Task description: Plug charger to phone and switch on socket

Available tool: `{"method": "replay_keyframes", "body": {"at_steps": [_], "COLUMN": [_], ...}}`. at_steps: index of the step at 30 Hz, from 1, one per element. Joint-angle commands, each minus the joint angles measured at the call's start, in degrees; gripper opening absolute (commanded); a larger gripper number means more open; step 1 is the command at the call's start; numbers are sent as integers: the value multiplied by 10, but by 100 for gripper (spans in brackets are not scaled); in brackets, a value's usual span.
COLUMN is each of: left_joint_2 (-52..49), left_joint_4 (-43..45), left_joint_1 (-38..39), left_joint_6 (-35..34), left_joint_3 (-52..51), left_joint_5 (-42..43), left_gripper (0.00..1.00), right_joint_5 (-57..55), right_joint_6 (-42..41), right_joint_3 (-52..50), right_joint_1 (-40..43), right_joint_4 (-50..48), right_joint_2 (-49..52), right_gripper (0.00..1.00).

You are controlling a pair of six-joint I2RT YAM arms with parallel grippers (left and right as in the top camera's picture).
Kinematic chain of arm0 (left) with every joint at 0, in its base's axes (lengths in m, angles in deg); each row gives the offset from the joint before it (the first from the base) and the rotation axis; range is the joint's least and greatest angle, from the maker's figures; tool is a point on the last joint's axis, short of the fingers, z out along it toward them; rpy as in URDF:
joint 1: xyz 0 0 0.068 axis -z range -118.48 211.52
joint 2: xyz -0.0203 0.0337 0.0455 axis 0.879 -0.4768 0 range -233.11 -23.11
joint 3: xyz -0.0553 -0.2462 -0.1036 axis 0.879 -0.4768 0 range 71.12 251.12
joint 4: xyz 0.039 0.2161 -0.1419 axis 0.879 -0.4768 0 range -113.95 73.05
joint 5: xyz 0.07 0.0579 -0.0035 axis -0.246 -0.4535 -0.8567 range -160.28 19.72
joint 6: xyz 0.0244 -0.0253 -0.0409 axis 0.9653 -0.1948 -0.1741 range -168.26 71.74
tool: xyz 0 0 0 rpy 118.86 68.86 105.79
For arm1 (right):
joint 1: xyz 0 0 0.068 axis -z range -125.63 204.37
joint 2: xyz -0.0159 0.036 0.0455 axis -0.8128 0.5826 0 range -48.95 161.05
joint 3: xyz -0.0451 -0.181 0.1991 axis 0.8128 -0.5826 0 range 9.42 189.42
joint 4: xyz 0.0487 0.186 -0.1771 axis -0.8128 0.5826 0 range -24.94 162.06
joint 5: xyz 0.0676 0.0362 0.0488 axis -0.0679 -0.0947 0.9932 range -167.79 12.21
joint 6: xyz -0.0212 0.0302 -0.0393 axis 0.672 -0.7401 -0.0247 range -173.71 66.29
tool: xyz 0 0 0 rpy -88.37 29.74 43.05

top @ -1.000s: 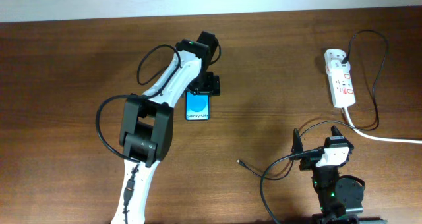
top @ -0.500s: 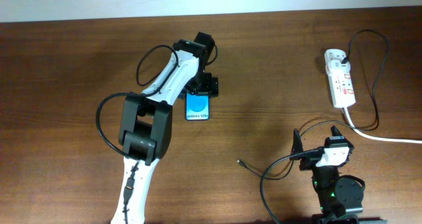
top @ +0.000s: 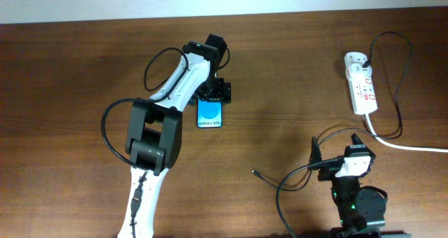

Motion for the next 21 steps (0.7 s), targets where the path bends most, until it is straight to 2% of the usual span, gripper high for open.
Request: {"method": "replay_keyframes", "body": {"at_steps": [1,5,7,8,9,10,18,21], "left_joint_2": [-35,-35,-35,-35,-35,-35,-35,-35], "left_joint_4": [-2,-1,-1,-1,-1,-4,-107,-143], "left_joint_1": [-7,-7,-7,-7,-7,-7,-7,-9], "left_joint_6": [9,9,9,9,9,9,8,8], "left_joint_3": [-7,-7,-7,-7,-6,-3,141,186], "left_joint_5": [18,18,18,18,18,18,18,54], "left_gripper": [98,91,83,83,75,72,73,73], "right_joint_5": [-7,-7,-7,-7,-7,-7,-7,-7], "right_joint_6": [-4,-4,-4,-4,-4,-4,-4,-4], "right_joint_3": [-3,-3,-3,-3,-3,-3,-3,-3], "right_joint_1": [-3,-3,-3,-3,-3,-3,-3,-3], "right_joint_4": [3,3,3,3,3,3,3,3], "right_joint_2": [-4,-4,-4,-4,-4,-4,-4,-4], "right_gripper": [98,98,98,99,98,98,98,98]}}
